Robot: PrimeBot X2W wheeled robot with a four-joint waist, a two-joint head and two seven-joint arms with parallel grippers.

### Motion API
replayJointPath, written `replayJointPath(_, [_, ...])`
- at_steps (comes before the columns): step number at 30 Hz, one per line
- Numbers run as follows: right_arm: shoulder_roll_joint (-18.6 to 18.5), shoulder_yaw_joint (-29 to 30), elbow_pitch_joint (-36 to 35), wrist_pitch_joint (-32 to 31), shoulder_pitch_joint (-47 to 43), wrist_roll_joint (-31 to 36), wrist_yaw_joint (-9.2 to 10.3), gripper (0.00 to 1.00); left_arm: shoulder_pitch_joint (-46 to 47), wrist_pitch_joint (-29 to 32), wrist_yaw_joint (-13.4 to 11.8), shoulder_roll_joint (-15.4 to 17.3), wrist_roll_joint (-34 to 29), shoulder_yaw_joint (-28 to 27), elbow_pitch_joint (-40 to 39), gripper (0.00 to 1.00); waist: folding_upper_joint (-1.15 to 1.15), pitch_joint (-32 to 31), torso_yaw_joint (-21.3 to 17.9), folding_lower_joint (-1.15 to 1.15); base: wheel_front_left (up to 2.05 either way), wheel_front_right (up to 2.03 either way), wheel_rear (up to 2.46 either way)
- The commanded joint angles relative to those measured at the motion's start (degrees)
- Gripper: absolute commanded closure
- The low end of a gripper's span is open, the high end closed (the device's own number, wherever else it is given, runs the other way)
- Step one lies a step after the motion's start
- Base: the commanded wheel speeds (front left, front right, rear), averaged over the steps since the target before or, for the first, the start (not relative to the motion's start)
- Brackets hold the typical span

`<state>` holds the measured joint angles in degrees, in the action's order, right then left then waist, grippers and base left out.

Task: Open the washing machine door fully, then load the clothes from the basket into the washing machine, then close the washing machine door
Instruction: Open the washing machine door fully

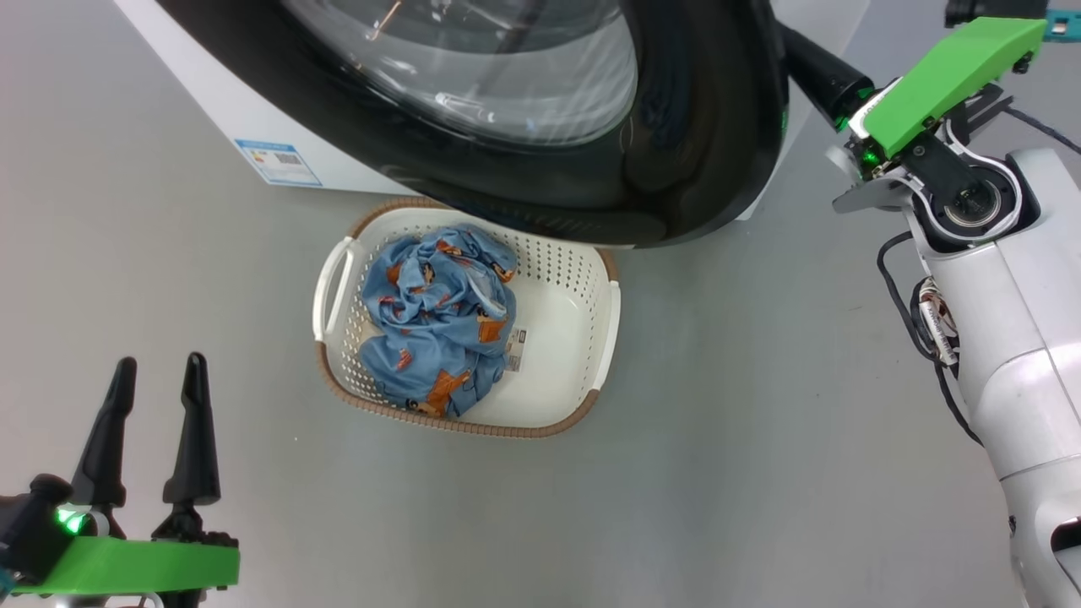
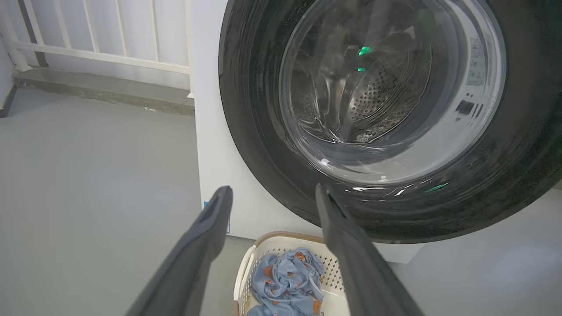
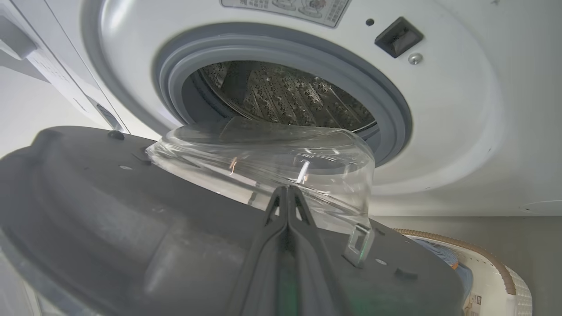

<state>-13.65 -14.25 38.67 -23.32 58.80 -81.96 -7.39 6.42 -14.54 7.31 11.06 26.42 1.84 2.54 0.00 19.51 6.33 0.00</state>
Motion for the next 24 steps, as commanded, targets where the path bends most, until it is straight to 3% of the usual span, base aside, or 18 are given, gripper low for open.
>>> replayJointPath(1, [1.24,-0.92,-2.22,-1.16,-0.15,-0.68,-0.10,1.00,0.72,-0.46,0.18,1.38,-0.16,-2.26,-0.90,0.00,0.00,-0.40,-0.20,0.00,0.00,0.00,0.00])
replayJointPath(14, [0.70,-4.05,-4.63,-12.12,-5.84,-4.59,-0.10,1.00,-1.12,-0.46,0.18,0.81,-1.13,-2.31,0.16,0.00,0.00,-5.22,-0.71,0.00,0.00,0.00,0.00])
replayJointPath(24, [1.14,-5.89,-7.52,-15.30,-10.87,-5.52,-0.10,1.00,-3.09,-0.46,0.18,0.20,-1.96,-2.28,0.58,0.00,0.00,-8.66,0.18,0.00,0.00,0.00,0.00])
